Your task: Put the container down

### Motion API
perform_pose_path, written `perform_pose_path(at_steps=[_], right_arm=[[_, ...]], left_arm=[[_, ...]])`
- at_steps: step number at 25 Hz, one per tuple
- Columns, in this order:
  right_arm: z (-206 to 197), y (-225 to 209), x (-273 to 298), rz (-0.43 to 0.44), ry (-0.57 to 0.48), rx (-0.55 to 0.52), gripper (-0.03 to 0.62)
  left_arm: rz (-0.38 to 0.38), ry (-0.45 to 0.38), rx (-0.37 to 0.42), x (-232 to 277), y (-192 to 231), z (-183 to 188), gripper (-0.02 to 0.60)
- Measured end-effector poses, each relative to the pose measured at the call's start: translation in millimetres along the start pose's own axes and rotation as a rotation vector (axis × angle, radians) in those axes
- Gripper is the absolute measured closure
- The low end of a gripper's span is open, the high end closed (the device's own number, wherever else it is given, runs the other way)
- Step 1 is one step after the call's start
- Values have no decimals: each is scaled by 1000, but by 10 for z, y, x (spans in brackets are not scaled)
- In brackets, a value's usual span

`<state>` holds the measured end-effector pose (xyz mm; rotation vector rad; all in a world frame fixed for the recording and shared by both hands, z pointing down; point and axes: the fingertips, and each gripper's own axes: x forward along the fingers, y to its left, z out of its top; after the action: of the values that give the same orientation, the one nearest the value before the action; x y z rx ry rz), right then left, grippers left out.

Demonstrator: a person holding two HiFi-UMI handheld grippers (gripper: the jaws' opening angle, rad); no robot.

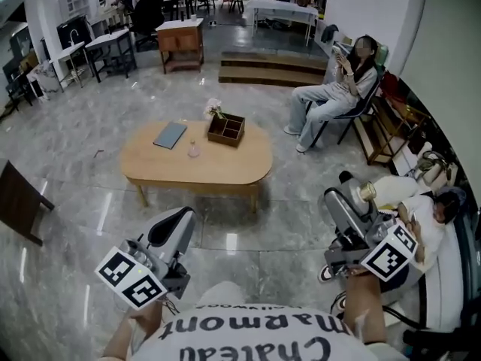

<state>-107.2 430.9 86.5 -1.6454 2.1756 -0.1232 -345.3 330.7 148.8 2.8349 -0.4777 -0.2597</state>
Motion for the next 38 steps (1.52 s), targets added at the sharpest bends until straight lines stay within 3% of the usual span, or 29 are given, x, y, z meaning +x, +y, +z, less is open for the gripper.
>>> perform_pose_path(at_steps=[7,13,28,34,38], right_arm=[[-112,-478,300,18,35,54,255],[-96,-990,811,7,50,69,255],[329,-2217,2587,-21,-52,0,255],[8,-2642,2831,-72,-46,49,255],[-393,-3017,2943,-112,49,105,255]], left_arm=[[9,45,1,489,180,-49,567],[2,43,-9,1102,639,51,568],[-156,-14,54,3030,2175,800,567],[-180,38,28,3454,2470,508,567],[-166,61,-48,3695,2659,205,567]])
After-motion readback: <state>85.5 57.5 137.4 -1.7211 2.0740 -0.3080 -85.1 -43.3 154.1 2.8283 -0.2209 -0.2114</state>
